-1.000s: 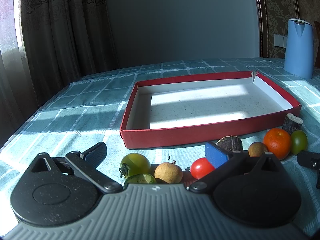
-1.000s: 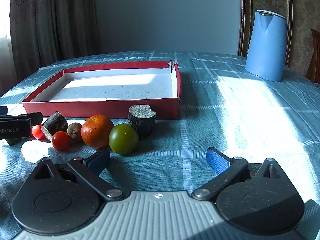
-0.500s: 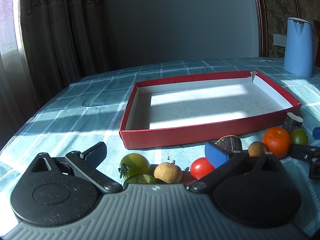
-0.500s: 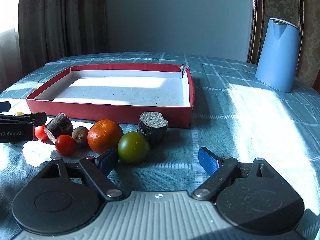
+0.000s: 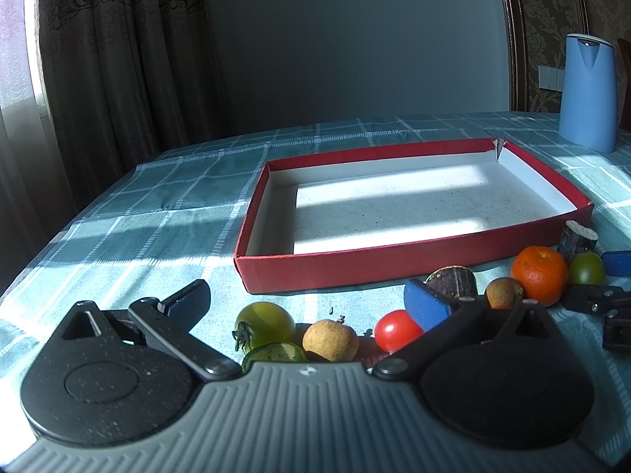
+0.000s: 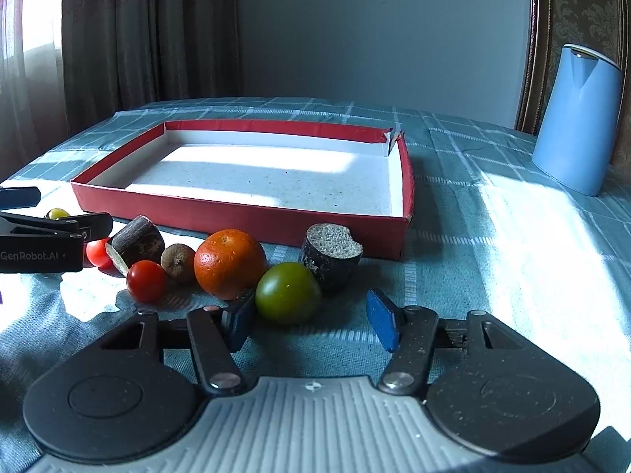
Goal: Organize fruits
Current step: 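Grasp the dark green tomato with the right tool while the left tool grasps the cut green cylinder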
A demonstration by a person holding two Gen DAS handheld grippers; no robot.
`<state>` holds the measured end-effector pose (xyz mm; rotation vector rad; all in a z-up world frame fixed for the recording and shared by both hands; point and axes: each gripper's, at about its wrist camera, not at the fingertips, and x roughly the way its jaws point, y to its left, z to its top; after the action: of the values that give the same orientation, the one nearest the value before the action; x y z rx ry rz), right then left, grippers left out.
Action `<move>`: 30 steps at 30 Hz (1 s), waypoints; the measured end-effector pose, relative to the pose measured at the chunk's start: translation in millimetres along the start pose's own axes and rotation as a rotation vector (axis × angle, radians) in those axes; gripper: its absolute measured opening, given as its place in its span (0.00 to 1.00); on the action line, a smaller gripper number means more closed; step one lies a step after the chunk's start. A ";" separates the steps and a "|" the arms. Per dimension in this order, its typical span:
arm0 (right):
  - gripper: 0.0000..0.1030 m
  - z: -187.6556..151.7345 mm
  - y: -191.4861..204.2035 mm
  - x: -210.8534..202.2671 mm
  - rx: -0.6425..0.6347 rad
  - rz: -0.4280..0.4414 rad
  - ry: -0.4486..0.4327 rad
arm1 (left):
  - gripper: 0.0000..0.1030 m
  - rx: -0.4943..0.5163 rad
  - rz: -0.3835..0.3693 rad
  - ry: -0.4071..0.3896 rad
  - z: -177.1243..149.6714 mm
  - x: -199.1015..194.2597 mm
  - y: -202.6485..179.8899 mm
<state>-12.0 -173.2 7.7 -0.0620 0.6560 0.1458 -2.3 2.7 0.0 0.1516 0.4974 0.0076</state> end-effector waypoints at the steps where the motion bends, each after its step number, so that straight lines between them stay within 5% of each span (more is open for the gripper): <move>1: 0.54 -0.1 -0.9 -0.1 0.002 0.017 -0.001 | 1.00 0.000 0.000 0.000 0.0 0.0 0.0; 2: 0.43 -0.2 -1.0 -0.5 -0.001 0.042 -0.004 | 1.00 0.000 0.000 0.000 0.0 0.0 0.0; 5: 0.34 -0.4 2.5 -1.3 -0.026 0.055 -0.012 | 1.00 0.000 0.000 0.000 0.1 0.0 -0.1; 17: 0.33 -2.1 -23.8 -6.9 0.119 0.170 -0.050 | 1.00 0.003 0.016 -0.067 -15.4 -24.2 23.8; 30: 0.33 -2.2 -22.8 -6.2 0.117 0.175 -0.049 | 1.00 0.092 0.047 -0.002 -28.4 -24.9 35.4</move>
<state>-14.7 -196.6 10.0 0.1116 0.6196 0.2767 -36.6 40.7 -7.6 0.2537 0.4925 0.0308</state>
